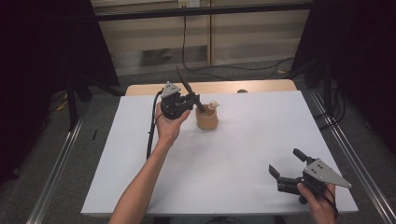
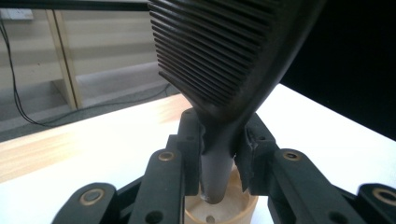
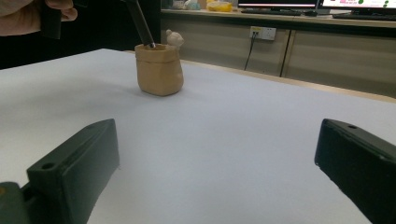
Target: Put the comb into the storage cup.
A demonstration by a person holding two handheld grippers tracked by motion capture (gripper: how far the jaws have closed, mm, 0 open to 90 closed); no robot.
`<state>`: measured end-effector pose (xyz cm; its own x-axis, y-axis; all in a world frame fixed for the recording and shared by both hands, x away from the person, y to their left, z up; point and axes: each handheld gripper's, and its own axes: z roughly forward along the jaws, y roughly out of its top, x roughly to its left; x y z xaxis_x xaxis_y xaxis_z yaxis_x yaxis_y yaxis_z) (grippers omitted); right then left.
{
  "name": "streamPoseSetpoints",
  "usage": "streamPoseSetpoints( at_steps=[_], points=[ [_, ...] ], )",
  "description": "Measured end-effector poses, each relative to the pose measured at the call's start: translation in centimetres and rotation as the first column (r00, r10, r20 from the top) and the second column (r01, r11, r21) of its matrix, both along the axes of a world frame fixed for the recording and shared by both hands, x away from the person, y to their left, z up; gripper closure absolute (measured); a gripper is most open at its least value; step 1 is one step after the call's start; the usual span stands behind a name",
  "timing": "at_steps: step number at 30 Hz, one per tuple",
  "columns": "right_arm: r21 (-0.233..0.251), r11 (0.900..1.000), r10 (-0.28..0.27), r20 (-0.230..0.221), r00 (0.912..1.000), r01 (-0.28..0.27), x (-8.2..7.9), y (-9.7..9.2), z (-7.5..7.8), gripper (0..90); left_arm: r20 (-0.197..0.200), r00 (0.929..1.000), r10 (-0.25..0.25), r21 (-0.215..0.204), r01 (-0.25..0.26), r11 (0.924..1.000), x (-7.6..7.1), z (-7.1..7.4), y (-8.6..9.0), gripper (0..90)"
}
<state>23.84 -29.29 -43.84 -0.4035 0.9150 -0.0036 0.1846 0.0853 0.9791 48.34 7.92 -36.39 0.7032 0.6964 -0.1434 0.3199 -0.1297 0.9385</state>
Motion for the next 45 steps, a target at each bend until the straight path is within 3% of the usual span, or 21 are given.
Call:
streamPoseSetpoints(
  at_steps=[18, 34, 45],
  points=[
    [-0.009, 0.9998, 0.020, -0.002, 0.9998, -0.020, 0.1, 0.1, -0.1, 0.0, -0.051, 0.9987, -0.008, 0.034, 0.009, 0.9994, 0.3, -1.8, 0.0, 73.2],
    [-0.004, 0.9998, 0.019, 0.004, 0.9998, -0.019, 0.1, 0.1, -0.1, 0.0, -0.056, 0.9980, -0.029, 0.072, 0.033, 0.9969, 0.4, -3.0, -0.8, 73.2],
    [-0.006, 0.9998, 0.020, 0.000, 0.9998, -0.020, 0.2, 0.1, -0.1, 0.0, -0.049, 0.9986, -0.017, 0.090, 0.021, 0.9957, 0.4, -3.6, -1.0, 73.2]
  ],
)
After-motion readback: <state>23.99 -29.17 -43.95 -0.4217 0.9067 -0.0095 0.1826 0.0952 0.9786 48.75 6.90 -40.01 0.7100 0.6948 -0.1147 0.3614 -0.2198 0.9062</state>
